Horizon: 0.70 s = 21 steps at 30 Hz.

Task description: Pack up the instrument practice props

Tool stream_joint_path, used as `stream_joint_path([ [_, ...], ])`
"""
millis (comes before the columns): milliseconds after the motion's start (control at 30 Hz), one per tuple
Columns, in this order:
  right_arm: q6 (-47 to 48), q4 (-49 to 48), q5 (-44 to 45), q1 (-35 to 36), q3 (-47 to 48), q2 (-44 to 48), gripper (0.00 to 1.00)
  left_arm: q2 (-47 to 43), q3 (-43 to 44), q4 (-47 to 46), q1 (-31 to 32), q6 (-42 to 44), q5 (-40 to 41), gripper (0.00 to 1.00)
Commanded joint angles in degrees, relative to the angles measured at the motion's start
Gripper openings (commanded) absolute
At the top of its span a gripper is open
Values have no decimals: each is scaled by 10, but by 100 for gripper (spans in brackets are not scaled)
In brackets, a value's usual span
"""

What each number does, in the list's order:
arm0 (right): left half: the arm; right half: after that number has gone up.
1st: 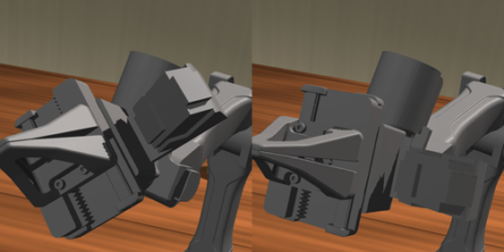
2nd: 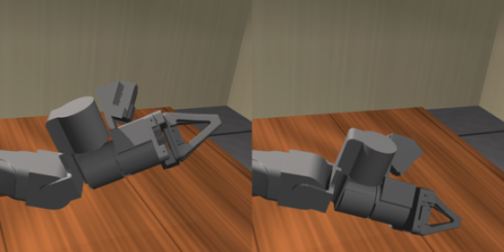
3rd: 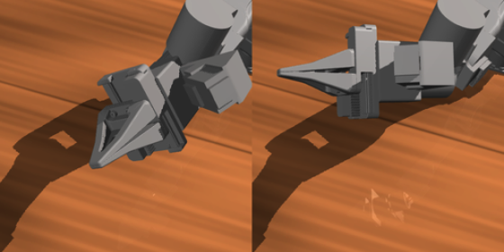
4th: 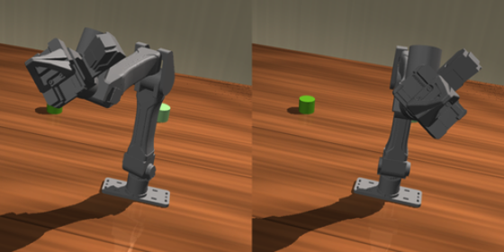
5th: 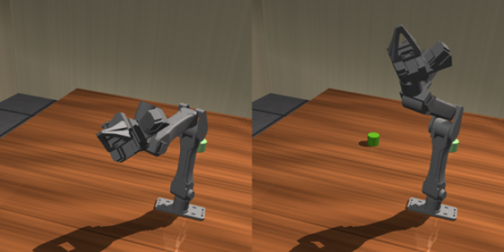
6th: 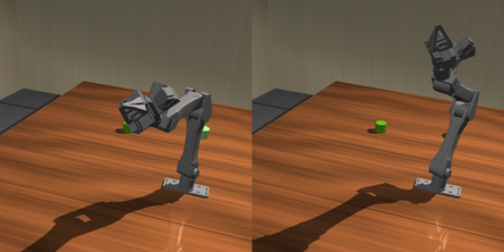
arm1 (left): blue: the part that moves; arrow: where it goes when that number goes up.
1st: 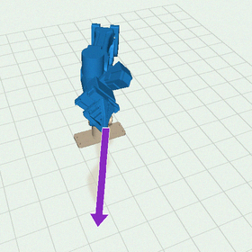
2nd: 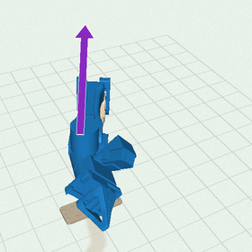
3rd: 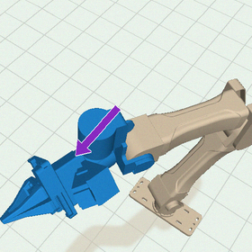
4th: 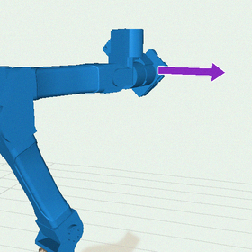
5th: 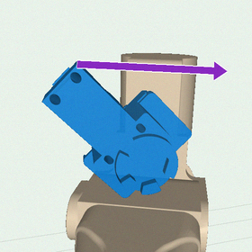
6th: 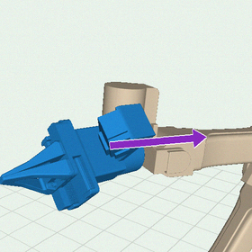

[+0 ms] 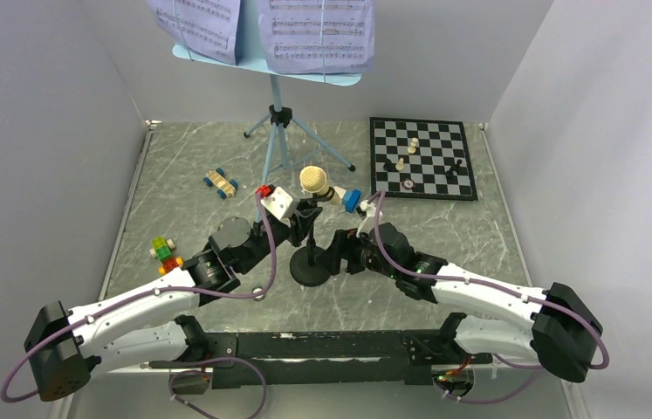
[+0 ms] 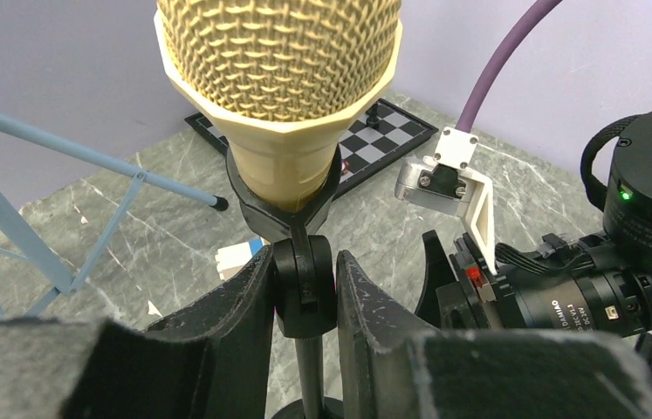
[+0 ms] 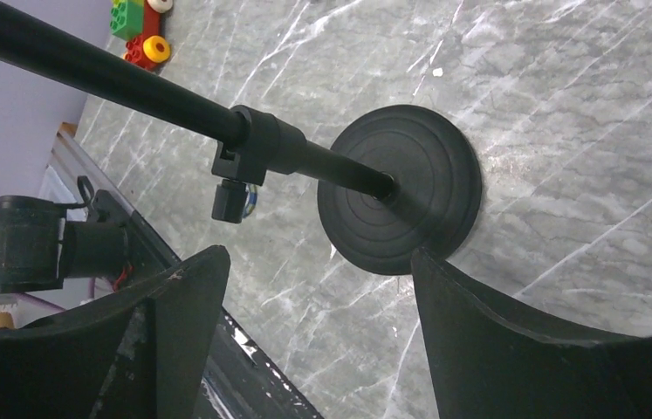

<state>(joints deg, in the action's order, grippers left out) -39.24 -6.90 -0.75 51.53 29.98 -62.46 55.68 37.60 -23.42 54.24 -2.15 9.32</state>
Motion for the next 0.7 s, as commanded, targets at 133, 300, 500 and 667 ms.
stream_joint_path([
  [133,4,-25,41,9,35,10,85,-8,0,24,1,2,19,48],
  [300,11,8,57,9,32,37,88,-23,-10,26,1,-3,28,63],
  [500,4,20,60,9,12,63,89,-33,-45,11,1,-15,19,61],
  [667,0,19,57,9,7,66,89,-14,-39,-5,1,-8,12,52],
])
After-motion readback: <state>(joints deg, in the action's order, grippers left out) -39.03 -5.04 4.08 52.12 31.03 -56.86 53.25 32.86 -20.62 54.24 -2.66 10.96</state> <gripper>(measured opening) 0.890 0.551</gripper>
